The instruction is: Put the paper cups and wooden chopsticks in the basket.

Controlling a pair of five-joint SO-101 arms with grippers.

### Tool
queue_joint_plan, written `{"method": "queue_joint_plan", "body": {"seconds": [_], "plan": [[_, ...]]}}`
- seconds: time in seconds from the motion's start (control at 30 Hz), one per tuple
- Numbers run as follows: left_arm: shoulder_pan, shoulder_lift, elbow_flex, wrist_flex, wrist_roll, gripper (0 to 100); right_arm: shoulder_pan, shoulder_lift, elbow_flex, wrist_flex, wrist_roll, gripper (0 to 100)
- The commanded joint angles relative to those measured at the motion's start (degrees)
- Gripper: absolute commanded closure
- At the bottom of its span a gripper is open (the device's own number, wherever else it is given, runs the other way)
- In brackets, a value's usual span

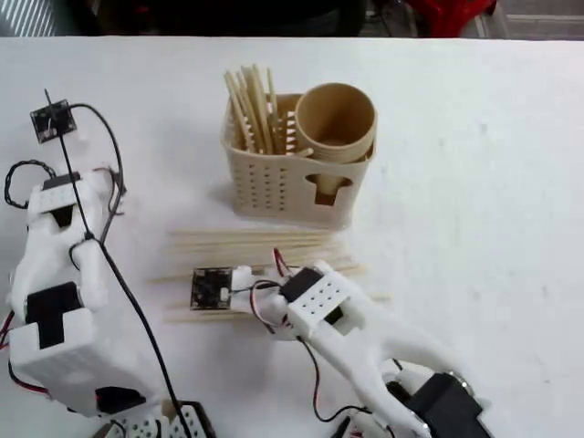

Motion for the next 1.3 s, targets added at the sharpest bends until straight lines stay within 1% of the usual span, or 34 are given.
{"method": "queue_joint_plan", "body": {"seconds": [0.0, 0.13, 0.43, 0.63, 0.9, 0.97, 1.1, 1.27], "plan": [[0.3, -0.2, -3.0, 0.2, 0.6, 88, 0.7, 1.6, -0.8, -0.8, 0.4, 79.6], [0.3, -0.2, -3.0, 0.2, 0.6, 88, 2.3, 1.7, -1.1, -0.9, 0.4, 87.6], [0.3, -0.2, -2.9, 0.2, 0.6, 88, 2.7, 1.7, -1.1, -0.9, 0.4, 89.0], [0.3, -0.1, -2.8, 0.2, 0.6, 88, 2.7, 1.7, -1.1, -0.9, 0.3, 97.8], [0.5, -0.1, -3.0, 0.2, 0.6, 88, 3.3, 1.6, -1.2, -0.9, 0.3, 98.2], [0.5, -0.1, -3.0, 0.2, 0.6, 88, 4.4, 1.6, -2.5, -0.4, 0.1, 98.2], [0.7, -0.1, -3.0, 0.2, 0.6, 88, 8.0, 0.9, -7.2, 3.1, -4.0, 98.2], [1.8, -0.1, -2.8, 0.2, 0.4, 88, 10.2, -5.8, -8.4, 6.5, -4.7, 98.2]]}}
